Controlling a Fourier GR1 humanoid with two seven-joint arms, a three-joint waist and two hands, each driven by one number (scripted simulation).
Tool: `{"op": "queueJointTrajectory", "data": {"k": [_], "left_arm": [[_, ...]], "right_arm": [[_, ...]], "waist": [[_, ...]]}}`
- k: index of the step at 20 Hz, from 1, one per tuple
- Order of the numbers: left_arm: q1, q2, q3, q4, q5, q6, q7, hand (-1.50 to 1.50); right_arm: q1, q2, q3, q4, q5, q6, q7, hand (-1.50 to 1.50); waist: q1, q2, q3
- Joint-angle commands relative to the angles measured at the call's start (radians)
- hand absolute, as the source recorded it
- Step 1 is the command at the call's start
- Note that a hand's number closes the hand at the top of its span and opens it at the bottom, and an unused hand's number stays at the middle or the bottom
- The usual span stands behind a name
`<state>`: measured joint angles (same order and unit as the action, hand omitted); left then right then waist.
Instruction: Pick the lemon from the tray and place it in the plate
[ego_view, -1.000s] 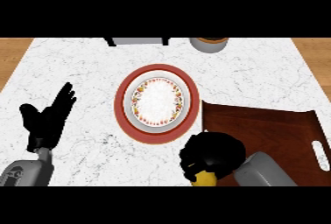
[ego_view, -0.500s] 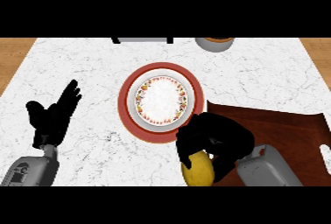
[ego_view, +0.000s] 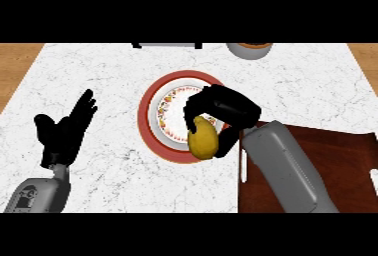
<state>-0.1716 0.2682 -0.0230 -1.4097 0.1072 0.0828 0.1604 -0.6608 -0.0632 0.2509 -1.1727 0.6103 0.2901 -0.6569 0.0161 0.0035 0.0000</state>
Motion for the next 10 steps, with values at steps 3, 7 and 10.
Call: {"op": "queueJointTrajectory", "data": {"k": [3, 7, 10], "left_arm": [[0.002, 0.017, 0.026, -0.007, 0.014, -0.029, 0.014, 0.0], [0.036, -0.021, -0.006, -0.001, -0.016, -0.013, -0.047, 0.0], [-0.03, -0.003, 0.005, 0.017, -0.007, -0.037, -0.012, 0.0]], "right_arm": [[-0.205, -0.01, -0.033, 0.331, 0.111, -0.09, -0.09, 1.5], [-0.278, 0.004, -0.032, 0.53, 0.118, -0.018, -0.098, 1.5], [-0.314, 0.026, 0.004, 0.666, 0.176, -0.047, -0.153, -1.5]], "waist": [[0.01, 0.004, 0.0], [0.03, 0.01, 0.0], [0.029, 0.014, 0.0]]}}
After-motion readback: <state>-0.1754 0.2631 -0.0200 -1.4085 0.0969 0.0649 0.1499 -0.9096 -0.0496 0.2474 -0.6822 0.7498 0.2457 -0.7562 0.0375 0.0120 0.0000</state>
